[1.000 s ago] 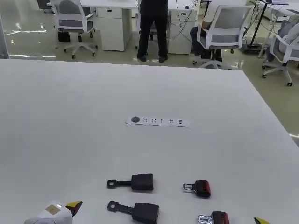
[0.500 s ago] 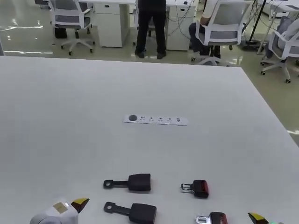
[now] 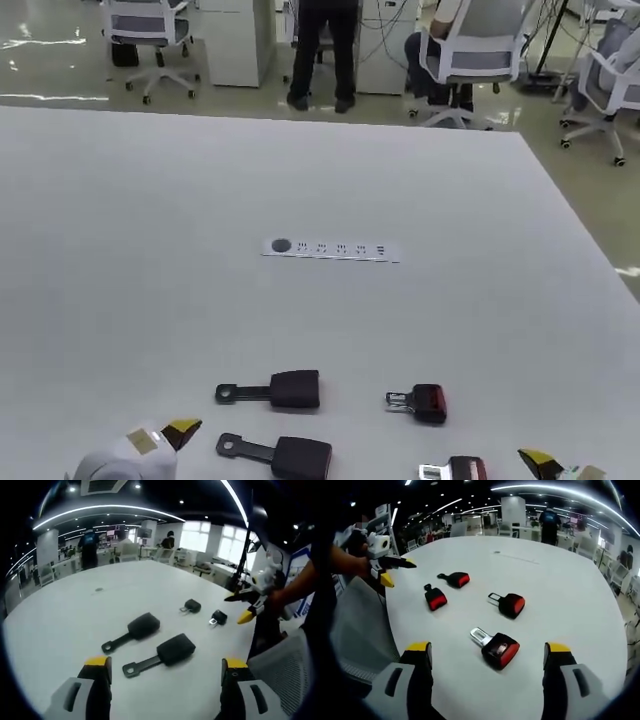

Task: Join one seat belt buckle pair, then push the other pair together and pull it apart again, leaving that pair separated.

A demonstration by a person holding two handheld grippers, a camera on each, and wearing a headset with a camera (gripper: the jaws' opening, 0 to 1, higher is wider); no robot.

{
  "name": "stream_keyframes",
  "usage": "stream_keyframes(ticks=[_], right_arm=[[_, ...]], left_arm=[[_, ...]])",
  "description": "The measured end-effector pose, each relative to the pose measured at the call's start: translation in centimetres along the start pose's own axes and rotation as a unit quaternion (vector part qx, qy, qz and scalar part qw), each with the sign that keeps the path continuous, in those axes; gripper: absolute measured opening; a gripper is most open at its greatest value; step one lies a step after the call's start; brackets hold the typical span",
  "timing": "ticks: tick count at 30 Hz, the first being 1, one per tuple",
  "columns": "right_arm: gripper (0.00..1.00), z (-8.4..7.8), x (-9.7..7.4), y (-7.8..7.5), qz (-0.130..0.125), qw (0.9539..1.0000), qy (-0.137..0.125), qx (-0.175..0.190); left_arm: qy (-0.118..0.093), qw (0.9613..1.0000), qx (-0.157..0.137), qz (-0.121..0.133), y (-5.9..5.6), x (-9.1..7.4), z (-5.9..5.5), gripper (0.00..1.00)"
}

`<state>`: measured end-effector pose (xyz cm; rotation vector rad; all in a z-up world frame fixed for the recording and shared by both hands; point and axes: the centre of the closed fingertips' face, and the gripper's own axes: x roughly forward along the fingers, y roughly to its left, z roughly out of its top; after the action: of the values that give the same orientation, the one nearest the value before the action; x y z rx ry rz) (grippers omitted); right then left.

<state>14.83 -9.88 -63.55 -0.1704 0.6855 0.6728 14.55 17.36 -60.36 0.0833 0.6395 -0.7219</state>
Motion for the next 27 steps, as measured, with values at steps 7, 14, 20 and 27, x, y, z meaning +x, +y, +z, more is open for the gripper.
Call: stream_keyframes(ticks=[7, 14, 20, 27], right_arm=[[0.90, -0.3, 1.1, -0.4, 0.023, 0.9996, 0.012, -0.005], [0.90, -0.4, 1.8, 0.2, 0.056, 0.9973, 0.025, -0.041], [0.88, -0.9, 2.2, -0.3, 0.079, 0.9943, 0.045, -0.055], [0.84, -1.5, 2.7, -0.4, 0.108, 0.9896, 0.067, -0.067]], left_arm=[[0.019, 0.9993, 0.029, -0.011, 0.4, 1.3, -0.5, 0.92], [0.026, 0.9979, 0.051, -0.031, 0.8, 2.7, -0.6, 0.90], [0.037, 0.9948, 0.079, -0.053, -0.6, 3.6, -0.2, 0.84], [0.053, 0.9895, 0.106, -0.083, -1.5, 4.6, -0.3, 0.79]])
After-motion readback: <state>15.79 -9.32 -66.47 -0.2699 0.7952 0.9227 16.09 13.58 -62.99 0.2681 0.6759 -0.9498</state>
